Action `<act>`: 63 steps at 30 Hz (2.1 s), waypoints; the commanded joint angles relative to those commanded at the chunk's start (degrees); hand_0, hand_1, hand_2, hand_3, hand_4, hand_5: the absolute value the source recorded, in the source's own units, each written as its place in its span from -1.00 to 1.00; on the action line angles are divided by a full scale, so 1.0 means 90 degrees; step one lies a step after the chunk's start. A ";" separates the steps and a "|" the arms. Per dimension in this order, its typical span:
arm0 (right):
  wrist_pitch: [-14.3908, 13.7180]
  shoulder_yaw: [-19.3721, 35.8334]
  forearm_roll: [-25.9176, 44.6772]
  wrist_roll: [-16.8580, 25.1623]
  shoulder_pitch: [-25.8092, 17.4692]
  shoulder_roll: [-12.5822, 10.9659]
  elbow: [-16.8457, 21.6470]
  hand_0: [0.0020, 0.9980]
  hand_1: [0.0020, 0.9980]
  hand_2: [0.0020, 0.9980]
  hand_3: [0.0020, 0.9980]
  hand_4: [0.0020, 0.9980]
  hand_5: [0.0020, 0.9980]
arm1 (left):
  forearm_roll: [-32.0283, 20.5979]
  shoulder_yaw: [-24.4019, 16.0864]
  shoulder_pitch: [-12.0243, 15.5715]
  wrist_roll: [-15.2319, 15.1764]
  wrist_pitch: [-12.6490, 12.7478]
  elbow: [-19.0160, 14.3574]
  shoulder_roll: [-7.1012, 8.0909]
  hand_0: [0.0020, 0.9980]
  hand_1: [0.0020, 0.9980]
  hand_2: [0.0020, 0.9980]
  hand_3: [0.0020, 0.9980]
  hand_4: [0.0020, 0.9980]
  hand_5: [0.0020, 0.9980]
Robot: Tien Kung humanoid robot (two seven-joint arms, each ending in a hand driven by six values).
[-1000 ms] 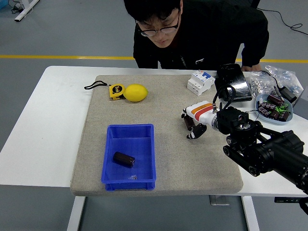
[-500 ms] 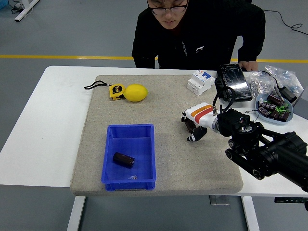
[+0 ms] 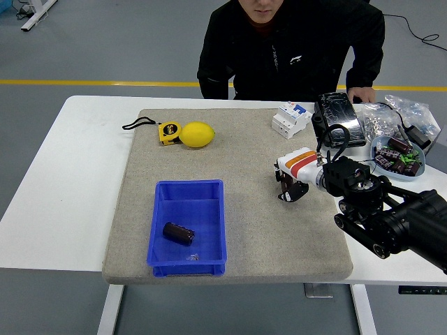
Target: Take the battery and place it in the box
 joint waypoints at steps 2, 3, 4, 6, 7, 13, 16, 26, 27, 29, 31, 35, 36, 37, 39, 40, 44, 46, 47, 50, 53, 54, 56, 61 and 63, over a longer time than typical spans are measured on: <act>0.0055 0.0006 -0.0012 -0.0015 0.0000 -0.0013 -0.0009 -0.38 -0.11 0.14 0.17 0.63 -0.45 | -0.0013 0.0010 0.0008 -0.0003 0.0001 0.0000 0.0000 0.44 0.38 0.35 0.17 0.26 0.09; 0.0085 0.0012 -0.0021 -0.0024 -0.0002 -0.0020 -0.0014 -0.38 -0.11 0.14 0.17 0.63 -0.45 | -0.0020 0.0014 0.0013 -0.0004 0.0003 0.0000 0.0000 0.44 0.38 0.35 0.17 0.26 0.09; 0.0124 0.0026 -0.0034 -0.0039 -0.0004 -0.0032 -0.0017 -0.38 -0.11 0.14 0.17 0.63 -0.45 | -0.0040 0.0030 0.0019 -0.0008 0.0005 0.0001 0.0002 0.44 0.38 0.35 0.17 0.26 0.09; 0.0196 0.0032 -0.0064 -0.0055 0.0004 -0.0053 -0.0010 -0.38 -0.11 0.14 0.17 0.63 -0.45 | -0.0061 0.0043 0.0026 -0.0013 0.0010 0.0001 0.0004 0.44 0.38 0.35 0.17 0.26 0.09; 0.0229 0.0035 -0.0092 -0.0056 0.0012 -0.0063 0.0003 -0.38 -0.11 0.14 0.17 0.63 -0.45 | -0.0056 0.0040 0.0029 -0.0014 0.0010 0.0002 0.0005 0.44 0.38 0.35 0.17 0.26 0.09; 0.0502 0.0065 -0.0172 -0.0030 0.0077 -0.0111 0.0141 -0.31 -0.07 0.20 0.27 0.64 -0.44 | -0.0017 0.0012 0.0054 -0.0018 0.0004 0.0005 0.0015 0.44 0.38 0.35 0.17 0.26 0.09; 0.0644 0.0075 -0.0219 -0.0019 0.0112 -0.0116 0.0206 -0.17 0.06 0.36 0.43 0.75 -0.42 | 0.0012 0.0003 0.0063 -0.0010 -0.0005 0.0003 0.0020 0.44 0.38 0.35 0.17 0.27 0.09; 0.1008 0.0049 -0.0399 -0.0035 0.0226 -0.0149 0.0316 -0.09 0.16 0.43 0.59 0.81 -0.41 | 0.0042 -0.0017 0.0072 -0.0007 -0.0009 0.0004 0.0037 0.45 0.38 0.35 0.17 0.26 0.09; 0.1021 0.0049 -0.0424 -0.0035 0.0241 -0.0154 0.0310 -0.09 0.16 0.43 0.59 0.81 -0.41 | 0.0029 -0.0004 0.0065 -0.0009 -0.0010 0.0004 0.0039 0.45 0.38 0.35 0.17 0.26 0.09; 0.1030 0.0047 -0.0457 -0.0032 0.0259 -0.0164 0.0298 -0.09 0.16 0.43 0.59 0.81 -0.41 | -0.0003 0.0028 0.0056 -0.0014 -0.0010 0.0004 0.0043 0.45 0.38 0.35 0.17 0.26 0.09; 0.1032 0.0046 -0.0497 -0.0031 0.0275 -0.0179 0.0290 -0.09 0.16 0.43 0.59 0.81 -0.41 | -0.0020 0.0043 0.0046 -0.0017 -0.0009 0.0005 0.0045 0.45 0.38 0.35 0.17 0.26 0.09; 0.0961 0.0034 -0.0497 0.0002 0.0286 -0.0212 0.0291 -0.12 0.14 0.43 0.57 0.78 -0.43 | -0.0043 0.0057 0.0031 -0.0022 -0.0009 0.0007 0.0047 0.44 0.38 0.34 0.17 0.27 0.09; 0.0954 0.0033 -0.0488 0.0006 0.0284 -0.0212 0.0291 -0.12 0.14 0.43 0.57 0.78 -0.43 | -0.0044 0.0055 0.0029 -0.0023 -0.0007 0.0007 0.0047 0.44 0.38 0.34 0.17 0.27 0.09; 0.0950 0.0030 -0.0479 0.0009 0.0282 -0.0209 0.0294 -0.12 0.14 0.43 0.57 0.78 -0.43 | -0.0041 0.0051 0.0028 -0.0022 -0.0007 0.0008 0.0046 0.44 0.38 0.34 0.17 0.27 0.09; 0.0919 0.0021 -0.0447 0.0021 0.0273 -0.0195 0.0316 -0.15 0.12 0.41 0.56 0.78 -0.43 | -0.0023 0.0044 0.0023 -0.0019 -0.0011 0.0008 0.0044 0.44 0.38 0.34 0.17 0.26 0.09; 0.0909 0.0021 -0.0436 0.0024 0.0270 -0.0188 0.0325 -0.15 0.12 0.41 0.56 0.78 -0.43 | -0.0018 0.0039 0.0022 -0.0018 -0.0012 0.0008 0.0043 0.44 0.38 0.34 0.17 0.26 0.09; 0.0887 0.0029 -0.0418 0.0025 0.0257 -0.0156 0.0318 -0.17 0.08 0.40 0.53 0.77 -0.44 | 0.0011 0.0017 0.0018 -0.0016 -0.0011 0.0009 0.0036 0.44 0.38 0.34 0.17 0.26 0.09; 0.0870 0.0036 -0.0400 0.0019 0.0250 -0.0152 0.0287 -0.17 0.08 0.40 0.53 0.77 -0.44 | 0.0000 0.0021 0.0017 -0.0019 -0.0006 0.0010 0.0034 0.44 0.38 0.34 0.17 0.26 0.09; 0.0858 0.0037 -0.0396 0.0016 0.0248 -0.0152 0.0277 -0.17 0.08 0.40 0.53 0.77 -0.44 | -0.0004 0.0023 0.0017 -0.0020 -0.0005 0.0010 0.0033 0.44 0.38 0.34 0.17 0.26 0.09; 0.0794 0.0046 -0.0385 0.0002 0.0236 -0.0148 0.0239 -0.33 -0.08 0.18 0.26 0.60 -0.53 | -0.0002 0.0024 0.0016 -0.0021 -0.0003 0.0010 0.0027 0.44 0.38 0.34 0.17 0.26 0.09; 0.0760 0.0046 -0.0376 -0.0015 0.0225 -0.0145 0.0219 -0.33 -0.08 0.18 0.26 0.60 -0.53 | -0.0016 0.0040 0.0010 -0.0022 -0.0003 0.0009 0.0025 0.44 0.38 0.34 0.17 0.26 0.09; 0.0759 0.0042 -0.0372 -0.0017 0.0223 -0.0144 0.0216 -0.33 -0.08 0.18 0.26 0.60 -0.53 | -0.0013 0.0039 0.0008 -0.0021 -0.0005 0.0009 0.0024 0.44 0.38 0.34 0.17 0.26 0.09; 0.0755 0.0028 -0.0359 -0.0014 0.0215 -0.0139 0.0215 -0.37 -0.13 0.08 0.16 0.56 -0.56 | 0.0003 0.0031 0.0005 -0.0019 -0.0007 0.0009 0.0021 0.44 0.38 0.34 0.17 0.26 0.09; 0.0712 0.0002 -0.0317 0.0010 0.0190 -0.0122 0.0170 -0.37 -0.13 0.08 0.16 0.56 -0.56 | 0.0000 0.0031 -0.0003 -0.0019 -0.0006 0.0008 0.0016 0.44 0.38 0.34 0.17 0.26 0.09; 0.0703 -0.0002 -0.0289 0.0011 0.0182 -0.0118 0.0147 -0.41 -0.17 0.02 0.10 0.52 -0.58 | -0.0001 0.0033 -0.0006 -0.0018 -0.0007 0.0007 0.0015 0.44 0.38 0.34 0.17 0.26 0.09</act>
